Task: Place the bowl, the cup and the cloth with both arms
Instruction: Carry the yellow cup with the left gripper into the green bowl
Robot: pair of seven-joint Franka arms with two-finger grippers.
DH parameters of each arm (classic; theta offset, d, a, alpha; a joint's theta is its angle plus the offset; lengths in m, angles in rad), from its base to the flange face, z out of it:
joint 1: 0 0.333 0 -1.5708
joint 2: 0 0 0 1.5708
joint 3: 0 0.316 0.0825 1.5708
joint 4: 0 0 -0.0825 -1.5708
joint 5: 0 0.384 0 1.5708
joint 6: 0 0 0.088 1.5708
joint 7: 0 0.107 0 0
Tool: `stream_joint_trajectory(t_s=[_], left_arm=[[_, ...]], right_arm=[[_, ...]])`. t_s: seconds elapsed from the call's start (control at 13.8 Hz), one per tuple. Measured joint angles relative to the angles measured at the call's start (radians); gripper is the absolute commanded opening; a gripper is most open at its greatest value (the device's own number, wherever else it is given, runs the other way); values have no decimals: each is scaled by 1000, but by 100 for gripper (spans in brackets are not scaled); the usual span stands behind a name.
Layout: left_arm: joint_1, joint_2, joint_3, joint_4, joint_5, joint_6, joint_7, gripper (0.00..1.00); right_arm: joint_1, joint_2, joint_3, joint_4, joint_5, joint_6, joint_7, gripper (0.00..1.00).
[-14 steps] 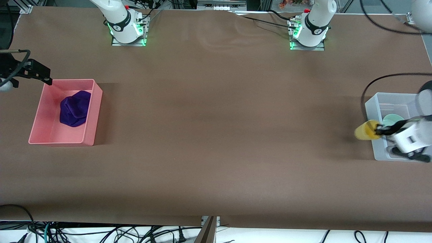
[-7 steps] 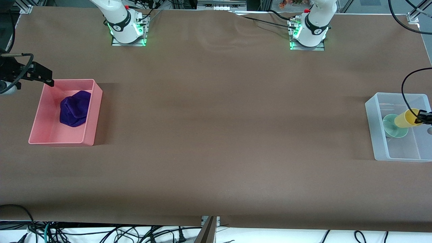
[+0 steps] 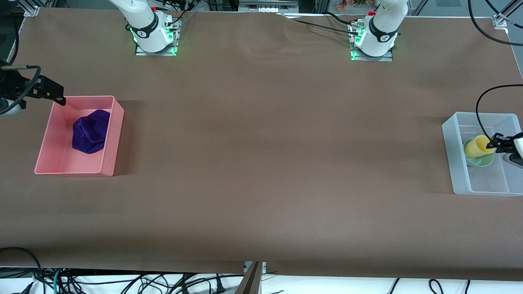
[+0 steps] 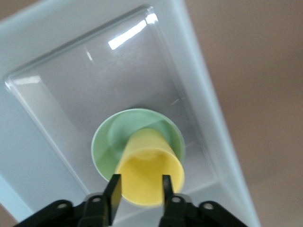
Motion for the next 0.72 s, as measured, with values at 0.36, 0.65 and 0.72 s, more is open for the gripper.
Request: stream_joint_trajectory(t_s=[0.36,0.65,0.72], left_arm=[[-16,-206,-247,14,0,-270,-207,100],[-27,-275,-447,13,0,-365,-497,100],[-40,-296,-467,13,-5,-367,-533,100]], right_arm=[[0,0,0,0,6,1,12,100],[0,0,0,0,6,1,12,100],[-1,0,0,0,6,1,12,100]])
